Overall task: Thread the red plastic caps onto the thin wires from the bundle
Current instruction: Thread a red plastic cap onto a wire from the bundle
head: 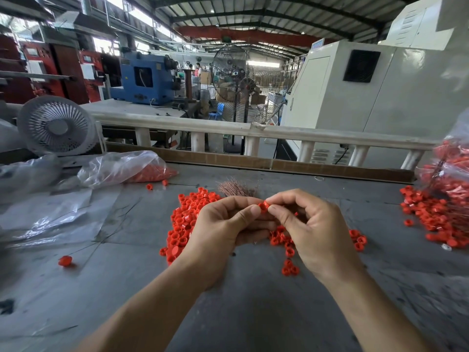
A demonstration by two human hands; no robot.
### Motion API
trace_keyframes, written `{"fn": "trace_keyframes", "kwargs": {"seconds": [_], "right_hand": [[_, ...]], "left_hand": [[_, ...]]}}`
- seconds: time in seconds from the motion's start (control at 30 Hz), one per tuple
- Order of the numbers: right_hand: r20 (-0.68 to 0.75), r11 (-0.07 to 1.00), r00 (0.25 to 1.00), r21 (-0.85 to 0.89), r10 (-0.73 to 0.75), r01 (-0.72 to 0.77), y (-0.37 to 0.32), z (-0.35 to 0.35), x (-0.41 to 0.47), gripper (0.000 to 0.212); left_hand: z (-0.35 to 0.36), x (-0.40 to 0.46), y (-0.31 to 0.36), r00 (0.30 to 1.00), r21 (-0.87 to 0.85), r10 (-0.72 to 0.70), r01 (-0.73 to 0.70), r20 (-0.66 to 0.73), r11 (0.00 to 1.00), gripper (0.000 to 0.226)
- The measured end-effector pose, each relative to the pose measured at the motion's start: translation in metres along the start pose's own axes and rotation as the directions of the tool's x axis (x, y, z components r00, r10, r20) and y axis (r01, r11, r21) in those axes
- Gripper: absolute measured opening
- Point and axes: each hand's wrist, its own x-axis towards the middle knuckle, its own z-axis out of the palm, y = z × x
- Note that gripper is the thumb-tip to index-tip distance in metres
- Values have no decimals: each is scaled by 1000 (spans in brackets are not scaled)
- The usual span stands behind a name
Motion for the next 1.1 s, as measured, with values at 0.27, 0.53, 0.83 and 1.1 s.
{"fn": "trace_keyframes", "kwargs": {"seconds": [0.27, 0.53, 0.83, 1.1], "right_hand": [[-25, 999, 999, -12, -31, 30, -3, 0, -1, 12], [-8, 990, 993, -83, -115, 114, -4, 1, 0, 9], [-18, 989, 991, -62, -133, 132, -2, 4, 0, 11], [-31, 976, 981, -110, -192, 187, 0, 6, 1, 12]], "left_hand": [[-1, 0, -1, 1000, 26, 20, -20, 8, 999, 17], [0, 0, -3, 999, 42, 51, -51, -12, 998, 15], [1, -1, -5, 995, 94, 93, -89, -37, 992, 23], [2, -1, -6, 994, 83, 105, -101, -38, 991, 22]]}}
